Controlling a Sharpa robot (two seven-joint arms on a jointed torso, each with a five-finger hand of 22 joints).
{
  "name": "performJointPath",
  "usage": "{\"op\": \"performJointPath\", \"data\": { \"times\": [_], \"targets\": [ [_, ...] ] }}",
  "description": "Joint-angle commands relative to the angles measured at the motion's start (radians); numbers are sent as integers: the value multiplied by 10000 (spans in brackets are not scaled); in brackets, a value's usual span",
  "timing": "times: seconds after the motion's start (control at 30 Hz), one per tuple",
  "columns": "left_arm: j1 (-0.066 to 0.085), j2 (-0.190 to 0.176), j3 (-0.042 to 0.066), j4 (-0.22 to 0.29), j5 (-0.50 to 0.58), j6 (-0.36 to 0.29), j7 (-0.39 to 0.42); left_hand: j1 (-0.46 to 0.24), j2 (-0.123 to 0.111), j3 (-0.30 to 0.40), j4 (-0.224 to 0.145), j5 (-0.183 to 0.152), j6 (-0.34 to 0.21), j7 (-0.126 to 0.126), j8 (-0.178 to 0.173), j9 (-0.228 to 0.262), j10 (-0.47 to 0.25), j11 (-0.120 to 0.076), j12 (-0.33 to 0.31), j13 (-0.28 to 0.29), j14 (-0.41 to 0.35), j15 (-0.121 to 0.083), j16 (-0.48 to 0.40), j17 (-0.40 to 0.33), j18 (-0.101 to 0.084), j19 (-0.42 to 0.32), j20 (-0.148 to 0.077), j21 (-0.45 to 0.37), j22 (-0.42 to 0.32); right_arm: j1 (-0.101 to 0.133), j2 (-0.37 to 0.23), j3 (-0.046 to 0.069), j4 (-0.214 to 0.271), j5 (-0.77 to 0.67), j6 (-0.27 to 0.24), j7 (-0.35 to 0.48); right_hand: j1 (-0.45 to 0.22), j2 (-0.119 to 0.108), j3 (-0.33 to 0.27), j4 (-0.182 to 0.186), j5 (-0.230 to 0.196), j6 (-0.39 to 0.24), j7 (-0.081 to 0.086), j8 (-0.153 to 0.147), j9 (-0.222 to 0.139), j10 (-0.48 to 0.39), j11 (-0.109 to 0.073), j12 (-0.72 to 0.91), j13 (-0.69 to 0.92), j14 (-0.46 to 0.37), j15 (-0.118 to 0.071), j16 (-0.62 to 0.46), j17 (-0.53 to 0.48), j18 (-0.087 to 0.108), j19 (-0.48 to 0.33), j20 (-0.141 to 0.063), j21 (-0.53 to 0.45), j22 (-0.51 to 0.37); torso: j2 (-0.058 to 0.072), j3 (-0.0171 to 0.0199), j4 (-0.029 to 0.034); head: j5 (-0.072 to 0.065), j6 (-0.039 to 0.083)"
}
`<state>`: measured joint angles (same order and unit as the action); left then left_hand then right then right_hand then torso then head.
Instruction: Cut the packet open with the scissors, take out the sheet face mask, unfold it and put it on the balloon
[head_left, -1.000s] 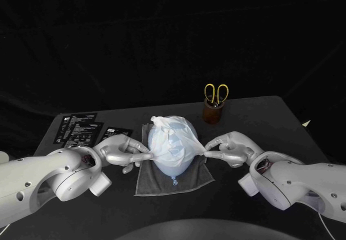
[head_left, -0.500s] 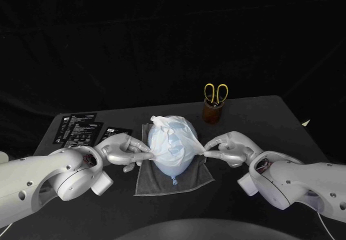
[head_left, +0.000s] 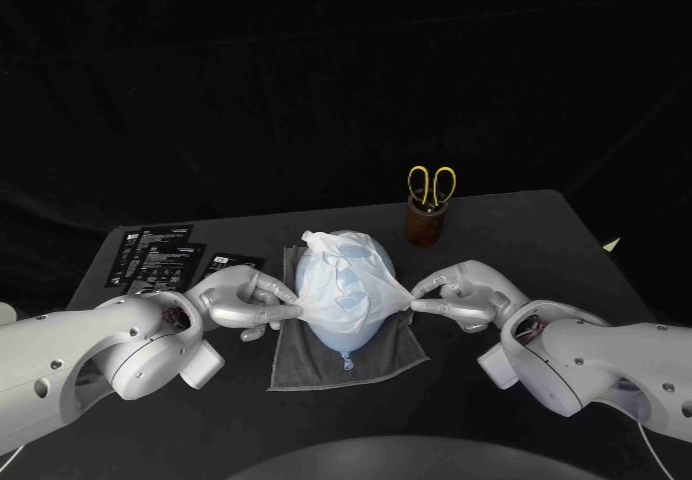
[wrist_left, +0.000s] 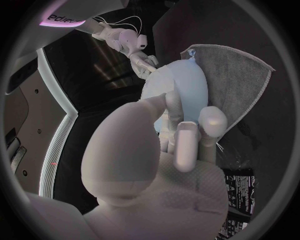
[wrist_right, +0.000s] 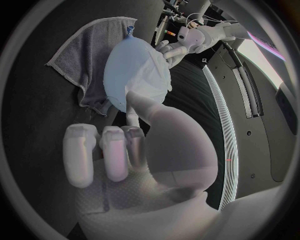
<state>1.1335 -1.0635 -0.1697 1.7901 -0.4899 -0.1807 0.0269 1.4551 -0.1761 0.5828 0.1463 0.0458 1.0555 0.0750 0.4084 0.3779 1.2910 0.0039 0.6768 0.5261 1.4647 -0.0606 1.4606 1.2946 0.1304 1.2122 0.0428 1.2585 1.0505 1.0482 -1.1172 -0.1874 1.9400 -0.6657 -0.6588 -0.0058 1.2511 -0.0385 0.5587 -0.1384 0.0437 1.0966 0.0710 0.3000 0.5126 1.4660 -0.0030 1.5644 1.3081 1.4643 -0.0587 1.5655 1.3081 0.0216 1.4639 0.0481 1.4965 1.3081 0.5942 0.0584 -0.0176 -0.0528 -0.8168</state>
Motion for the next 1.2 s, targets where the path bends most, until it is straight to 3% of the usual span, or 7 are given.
{"op": "performJointPath", "data": {
  "times": [0.03, 0.3, 0.5, 0.87, 1.2],
  "targets": [
    [-4, -34, 4, -4, 521, 265, 80, -147, -2, 248, -160, 33, -62, -37, 138, 784, 210, -140, -52, 42, 379, -77, 38, 30, -162, 79, -2, 78, 61, -8, -79, 0, -19, -12, 108, 106, -92, 9, 77, 5, 50, 56, -9, 52, 17, 1048, -24, 64, 2627, 1065, -42, 53, 2627, -55, 799, -30, 54, 2410, -4, -6, 5, -9, -1],
    [-4, -179, 5, -55, 836, 772, -184, -698, -217, 1020, -600, 40, -74, -56, 305, 994, 325, -166, 4, 184, 417, -103, 71, 99, -187, 159, -31, 205, 234, -7, -332, -1, -83, -13, 173, 64, -97, 10, 85, 1, 50, 58, -11, 55, 19, 1048, -25, 64, 2627, 1065, -42, 53, 2627, -61, 810, -30, 83, 2419, -1, -1, -1, -17, -3],
    [-4, -176, 5, -84, 876, 1377, -470, -752, -233, 1086, -648, 39, -77, -56, 319, 1015, 330, -167, 7, 199, 417, -104, 70, 100, -188, 159, -32, 211, 242, -7, -429, -3, -101, -20, 304, 4, -102, 10, 95, -5, 50, 61, -13, 60, 23, 1048, -26, 64, 2627, 1065, -41, 53, 2627, -64, 815, -30, 96, 2423, 4, 3, -10, -29, -17],
    [-5, -84, 4, -69, 831, 2578, -914, -839, -264, 1189, -741, 39, -81, -57, 345, 1052, 343, -170, 21, 232, 414, -105, 67, 96, -181, 125, -34, 195, 216, -22, -466, -18, -46, -131, 986, -205, -108, 7, 102, -11, 50, 63, -14, 64, 25, 1048, -27, 64, 2627, 1065, -41, 53, 2627, -61, 809, -30, 81, 2419, 5, 7, -9, -57, -41],
    [-5, -53, 2, -68, 747, 3034, -1177, -851, -267, 1200, -751, 38, -82, -56, 347, 1056, 342, -169, 17, 232, 404, -105, 53, 61, -175, 104, -34, 178, 189, -56, -531, -32, -39, -432, 1406, -516, -116, 3, 117, -24, 50, 65, -16, 70, 30, 1048, -28, 64, 2627, 1065, -40, 53, 2627, -57, 801, -29, 62, 2413, -3, 3, -12, -18, -55]
  ]
}}
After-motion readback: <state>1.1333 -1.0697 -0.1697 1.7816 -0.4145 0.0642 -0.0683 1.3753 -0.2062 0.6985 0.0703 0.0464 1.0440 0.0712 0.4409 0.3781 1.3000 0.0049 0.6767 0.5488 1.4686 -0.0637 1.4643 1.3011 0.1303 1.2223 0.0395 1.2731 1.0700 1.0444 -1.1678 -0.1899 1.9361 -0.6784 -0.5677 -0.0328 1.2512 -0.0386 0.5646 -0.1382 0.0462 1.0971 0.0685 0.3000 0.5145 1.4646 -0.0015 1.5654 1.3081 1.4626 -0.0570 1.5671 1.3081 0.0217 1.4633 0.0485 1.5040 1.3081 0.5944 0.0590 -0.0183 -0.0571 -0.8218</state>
